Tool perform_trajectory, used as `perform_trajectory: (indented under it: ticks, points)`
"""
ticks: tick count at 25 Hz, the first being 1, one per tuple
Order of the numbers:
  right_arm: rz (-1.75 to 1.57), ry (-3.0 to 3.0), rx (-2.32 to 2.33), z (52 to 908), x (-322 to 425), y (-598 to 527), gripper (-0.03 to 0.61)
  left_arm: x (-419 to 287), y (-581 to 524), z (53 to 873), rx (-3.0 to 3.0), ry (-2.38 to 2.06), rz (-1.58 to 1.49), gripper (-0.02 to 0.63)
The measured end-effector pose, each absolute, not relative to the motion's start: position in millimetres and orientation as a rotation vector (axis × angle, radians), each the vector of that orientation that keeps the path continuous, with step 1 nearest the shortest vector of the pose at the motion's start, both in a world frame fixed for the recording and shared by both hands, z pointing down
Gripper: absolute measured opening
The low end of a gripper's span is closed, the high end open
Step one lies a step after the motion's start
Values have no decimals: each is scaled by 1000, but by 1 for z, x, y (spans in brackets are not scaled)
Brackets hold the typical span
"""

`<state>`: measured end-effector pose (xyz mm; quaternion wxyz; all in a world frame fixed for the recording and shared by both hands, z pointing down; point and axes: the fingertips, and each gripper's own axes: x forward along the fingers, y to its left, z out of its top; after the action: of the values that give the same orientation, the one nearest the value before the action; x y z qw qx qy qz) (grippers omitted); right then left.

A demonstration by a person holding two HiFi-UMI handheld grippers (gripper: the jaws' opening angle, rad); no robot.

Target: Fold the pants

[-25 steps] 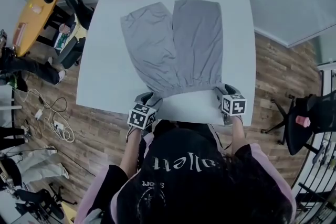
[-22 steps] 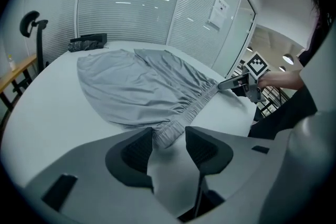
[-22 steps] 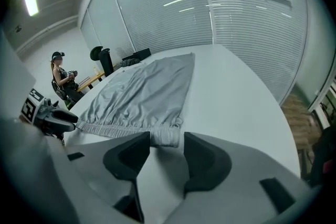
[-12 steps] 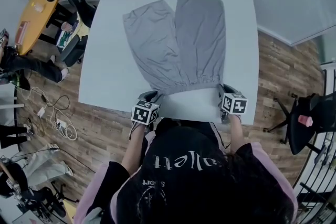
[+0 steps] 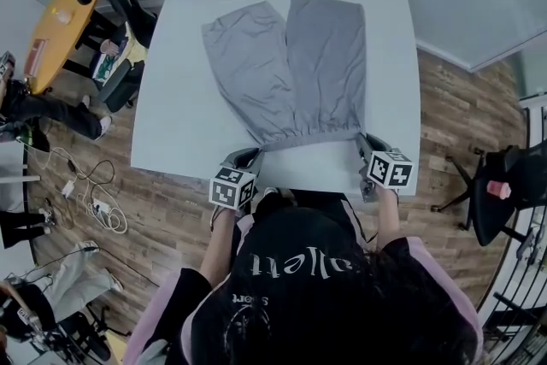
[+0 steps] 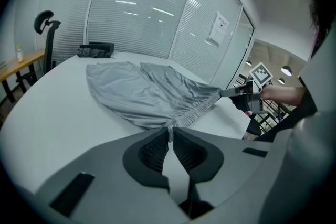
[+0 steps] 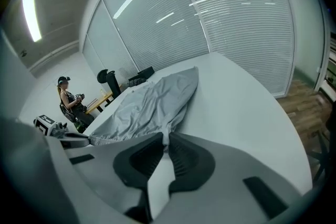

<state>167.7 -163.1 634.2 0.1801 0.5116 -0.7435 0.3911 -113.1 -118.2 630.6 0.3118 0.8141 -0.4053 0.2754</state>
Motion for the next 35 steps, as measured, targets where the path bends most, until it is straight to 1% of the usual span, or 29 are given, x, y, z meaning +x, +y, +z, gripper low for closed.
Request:
perform_trajectory:
  ticks: [7,24,30,35]
  points:
    - [1033,-2209,1478,587,154,-148,41,-122,-114,580,2235,-1072,530,44]
    - [825,-2510,1560,451,128,-91,41,-126,-99,426,2651,-1072,235,43]
    - [770,-2558,1604,425,129,-81,41,-128,-93,396,2727,-1047,171,42]
    - [805,-2539,1628,428,134,-88,41,-127,-102,397,2733,-1042,188,41]
